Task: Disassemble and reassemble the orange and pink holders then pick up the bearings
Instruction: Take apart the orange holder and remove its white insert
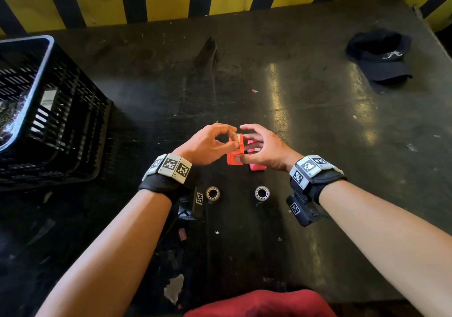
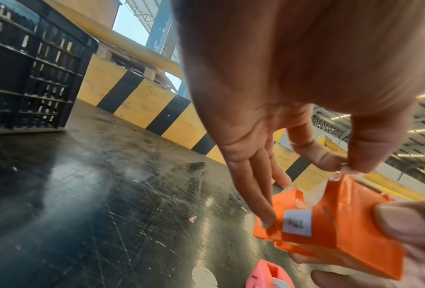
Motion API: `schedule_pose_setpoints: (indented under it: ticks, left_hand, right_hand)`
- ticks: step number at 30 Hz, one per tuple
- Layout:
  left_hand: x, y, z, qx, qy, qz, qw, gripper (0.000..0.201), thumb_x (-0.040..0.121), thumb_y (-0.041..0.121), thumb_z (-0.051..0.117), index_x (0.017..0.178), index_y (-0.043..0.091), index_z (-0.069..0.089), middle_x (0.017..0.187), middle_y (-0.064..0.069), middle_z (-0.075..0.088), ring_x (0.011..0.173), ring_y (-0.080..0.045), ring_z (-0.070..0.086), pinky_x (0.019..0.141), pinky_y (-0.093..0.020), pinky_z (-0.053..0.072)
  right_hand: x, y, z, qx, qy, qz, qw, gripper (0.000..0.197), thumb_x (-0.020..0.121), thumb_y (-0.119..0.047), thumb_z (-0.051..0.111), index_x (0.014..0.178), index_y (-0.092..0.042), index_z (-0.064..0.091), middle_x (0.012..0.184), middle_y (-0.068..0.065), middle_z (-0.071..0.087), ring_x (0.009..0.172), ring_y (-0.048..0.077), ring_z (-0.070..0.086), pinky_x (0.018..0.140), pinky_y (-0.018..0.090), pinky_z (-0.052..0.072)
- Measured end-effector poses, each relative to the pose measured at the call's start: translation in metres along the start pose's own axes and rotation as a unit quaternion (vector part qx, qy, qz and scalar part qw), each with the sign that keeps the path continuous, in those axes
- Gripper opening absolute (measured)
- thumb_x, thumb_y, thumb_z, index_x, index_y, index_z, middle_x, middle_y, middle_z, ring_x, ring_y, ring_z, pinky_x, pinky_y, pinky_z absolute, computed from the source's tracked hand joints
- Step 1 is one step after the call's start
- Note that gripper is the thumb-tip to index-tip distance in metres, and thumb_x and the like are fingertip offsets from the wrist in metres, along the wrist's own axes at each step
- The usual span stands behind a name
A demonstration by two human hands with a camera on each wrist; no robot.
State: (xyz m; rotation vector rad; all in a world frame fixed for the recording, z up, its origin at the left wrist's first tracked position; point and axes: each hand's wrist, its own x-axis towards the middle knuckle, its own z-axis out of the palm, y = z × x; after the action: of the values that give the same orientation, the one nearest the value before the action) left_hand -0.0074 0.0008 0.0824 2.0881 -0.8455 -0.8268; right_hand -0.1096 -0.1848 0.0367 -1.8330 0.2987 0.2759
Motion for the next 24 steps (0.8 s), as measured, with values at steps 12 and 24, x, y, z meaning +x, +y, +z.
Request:
schedule_pose_setpoints:
  ticks: [12, 24]
  left_hand:
    - [-0.014, -0.002, 0.004, -0.059, -0.02, 0.02, 0.998, 0.003, 0.094, 0.013, 0.068, 0.093, 0.011, 0.07, 0.145, -0.002, 0.054, 0.117, -0.019, 0.068, 0.102, -0.034, 0.057]
    - [-0.019, -0.002, 0.004, -0.146, -0.024, -0.027, 0.989, 0.048, 0.081, 0.013, 0.071, 0.123, 0.017, 0.048, 0.146, -0.005, 0.047, 0.114, -0.024, 0.069, 0.094, -0.048, 0.06]
  right_hand:
    - [0.001, 0.008, -0.001, 0.014, 0.012, 0.005, 1.0, 0.076, 0.067, -0.044, 0.093, 0.136, -0.029, 0.064, 0.134, -0.008, 0.068, 0.129, 0.005, 0.058, 0.115, 0.047, 0.043]
    - [0.001, 0.014, -0.005, 0.034, -0.011, 0.021, 0.999, 0.085, 0.056, -0.046, 0.097, 0.134, -0.028, 0.067, 0.127, -0.008, 0.073, 0.127, 0.011, 0.062, 0.116, 0.05, 0.041]
